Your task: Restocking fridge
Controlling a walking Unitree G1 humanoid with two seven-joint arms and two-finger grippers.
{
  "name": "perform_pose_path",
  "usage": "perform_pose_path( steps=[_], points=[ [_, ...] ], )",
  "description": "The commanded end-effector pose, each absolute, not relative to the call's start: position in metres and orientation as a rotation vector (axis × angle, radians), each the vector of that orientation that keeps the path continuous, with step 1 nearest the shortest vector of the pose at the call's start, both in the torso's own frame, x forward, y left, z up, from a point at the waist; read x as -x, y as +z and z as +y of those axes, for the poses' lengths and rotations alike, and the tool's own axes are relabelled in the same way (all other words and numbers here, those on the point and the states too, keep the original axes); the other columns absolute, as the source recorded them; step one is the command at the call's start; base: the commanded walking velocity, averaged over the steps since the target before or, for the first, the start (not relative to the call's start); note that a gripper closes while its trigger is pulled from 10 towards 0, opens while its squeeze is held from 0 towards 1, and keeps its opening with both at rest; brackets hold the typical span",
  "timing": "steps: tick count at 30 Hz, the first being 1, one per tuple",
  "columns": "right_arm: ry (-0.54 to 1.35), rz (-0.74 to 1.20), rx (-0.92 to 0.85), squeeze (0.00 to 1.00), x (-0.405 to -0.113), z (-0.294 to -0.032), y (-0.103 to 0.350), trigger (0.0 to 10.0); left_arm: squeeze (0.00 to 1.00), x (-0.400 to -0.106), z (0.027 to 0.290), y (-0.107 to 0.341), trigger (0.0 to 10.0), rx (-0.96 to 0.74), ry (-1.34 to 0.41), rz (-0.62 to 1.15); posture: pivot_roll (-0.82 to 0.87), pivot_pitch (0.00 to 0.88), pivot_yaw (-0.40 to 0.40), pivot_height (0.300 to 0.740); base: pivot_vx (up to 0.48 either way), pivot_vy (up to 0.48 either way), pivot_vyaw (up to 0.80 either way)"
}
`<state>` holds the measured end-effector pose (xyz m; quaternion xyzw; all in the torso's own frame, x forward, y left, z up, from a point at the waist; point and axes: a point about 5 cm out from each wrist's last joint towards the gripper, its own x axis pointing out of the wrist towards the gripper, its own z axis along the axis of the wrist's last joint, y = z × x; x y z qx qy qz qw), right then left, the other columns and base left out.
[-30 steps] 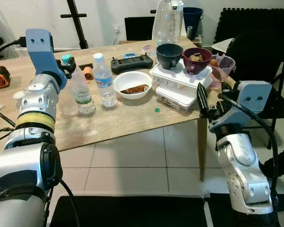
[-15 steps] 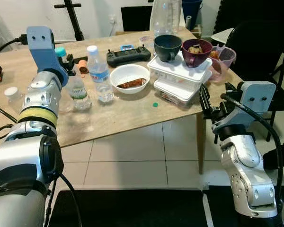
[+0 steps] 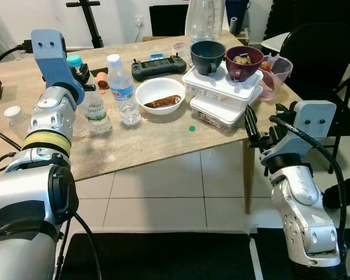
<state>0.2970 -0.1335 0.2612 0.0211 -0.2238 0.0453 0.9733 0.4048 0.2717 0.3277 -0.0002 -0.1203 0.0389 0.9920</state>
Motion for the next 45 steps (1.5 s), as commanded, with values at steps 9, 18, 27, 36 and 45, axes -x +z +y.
perform_pose_path(
  steps=[9, 18, 27, 36, 45],
  points=[
    [0.128, -0.448, -0.039, 0.00, -0.301, -0.134, 0.260, 10.0, 0.00, -0.363, 0.302, 0.391, 10.0, -0.083, 0.003, -0.476, -0.06, 0.183, 0.025, 0.721, 0.000, 0.000, 0.00],
    [0.160, -0.455, -0.026, 0.00, -0.305, -0.132, 0.262, 10.0, 0.00, -0.326, 0.282, 0.431, 10.0, -0.098, -0.259, -0.451, -0.04, 0.179, 0.034, 0.721, 0.000, 0.000, 0.00],
    [0.157, -0.449, -0.015, 0.00, -0.305, -0.138, 0.260, 10.0, 0.00, -0.300, 0.240, 0.409, 10.0, -0.034, -0.520, -0.320, -0.02, 0.179, 0.031, 0.721, 0.000, 0.000, 0.00],
    [0.204, -0.468, -0.005, 0.00, -0.304, -0.132, 0.263, 10.0, 0.00, -0.315, 0.202, 0.370, 10.0, -0.003, -0.544, -0.303, -0.06, 0.151, 0.028, 0.721, 0.000, 0.000, 0.00],
    [0.295, -0.446, 0.025, 0.00, -0.295, -0.123, 0.257, 10.0, 0.00, -0.330, 0.184, 0.329, 10.0, 0.021, -0.469, -0.219, -0.09, 0.148, 0.032, 0.721, 0.000, 0.000, 0.00]
  ],
)
